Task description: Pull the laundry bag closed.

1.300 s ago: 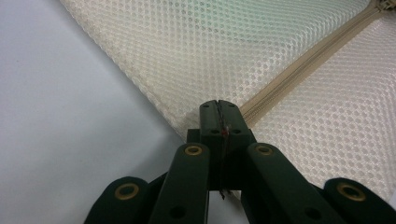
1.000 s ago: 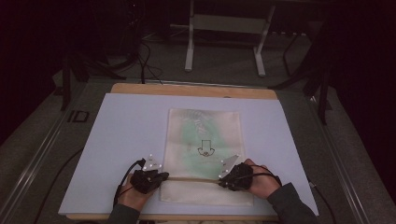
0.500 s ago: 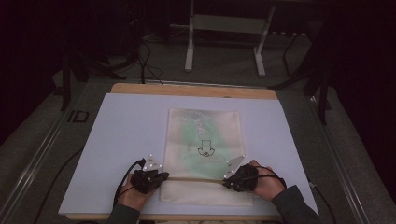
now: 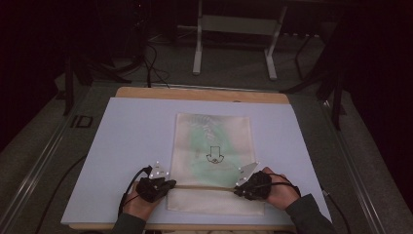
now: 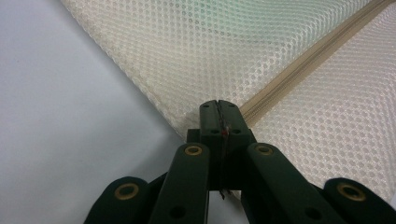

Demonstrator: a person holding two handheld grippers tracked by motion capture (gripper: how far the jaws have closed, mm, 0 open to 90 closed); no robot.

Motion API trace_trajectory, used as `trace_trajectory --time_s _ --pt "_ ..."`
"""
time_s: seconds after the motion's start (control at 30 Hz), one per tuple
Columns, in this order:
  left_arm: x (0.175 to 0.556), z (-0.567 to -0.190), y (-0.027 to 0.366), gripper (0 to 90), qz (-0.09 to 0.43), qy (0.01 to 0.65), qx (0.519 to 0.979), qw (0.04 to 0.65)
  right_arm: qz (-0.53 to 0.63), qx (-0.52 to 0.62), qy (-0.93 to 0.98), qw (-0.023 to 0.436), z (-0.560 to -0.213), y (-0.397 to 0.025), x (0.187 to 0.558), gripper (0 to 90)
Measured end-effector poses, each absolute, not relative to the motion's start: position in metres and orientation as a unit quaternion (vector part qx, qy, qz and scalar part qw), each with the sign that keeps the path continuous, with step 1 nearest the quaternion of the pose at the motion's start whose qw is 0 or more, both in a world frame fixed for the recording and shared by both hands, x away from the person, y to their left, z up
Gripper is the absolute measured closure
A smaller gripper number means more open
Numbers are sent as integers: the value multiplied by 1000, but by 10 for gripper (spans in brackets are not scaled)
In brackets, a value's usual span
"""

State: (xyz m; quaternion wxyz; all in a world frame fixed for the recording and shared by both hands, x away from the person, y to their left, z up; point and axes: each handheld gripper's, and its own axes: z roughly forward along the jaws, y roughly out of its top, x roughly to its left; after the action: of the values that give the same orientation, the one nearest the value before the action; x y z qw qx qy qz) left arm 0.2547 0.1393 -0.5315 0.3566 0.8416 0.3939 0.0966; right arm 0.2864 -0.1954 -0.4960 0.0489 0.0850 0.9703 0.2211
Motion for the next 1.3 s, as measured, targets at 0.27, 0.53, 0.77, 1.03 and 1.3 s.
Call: trace_trajectory --time_s 0.27,0.53,0.77,1.03,1.3 --pt "255 -532 139 892 96 394 842 357 221 87 970 48 -495 -201 287 824" --pt "255 -532 139 892 97 394 842 357 223 88 970 47 -495 -202 287 824" --pt "255 -532 139 892 96 394 841 358 225 89 969 47 -494 -203 288 824" --pt "255 -532 139 892 96 395 841 357 226 90 969 47 -493 -206 287 824" --pt "255 -532 139 892 95 395 841 359 226 99 968 47 -493 -213 287 824"
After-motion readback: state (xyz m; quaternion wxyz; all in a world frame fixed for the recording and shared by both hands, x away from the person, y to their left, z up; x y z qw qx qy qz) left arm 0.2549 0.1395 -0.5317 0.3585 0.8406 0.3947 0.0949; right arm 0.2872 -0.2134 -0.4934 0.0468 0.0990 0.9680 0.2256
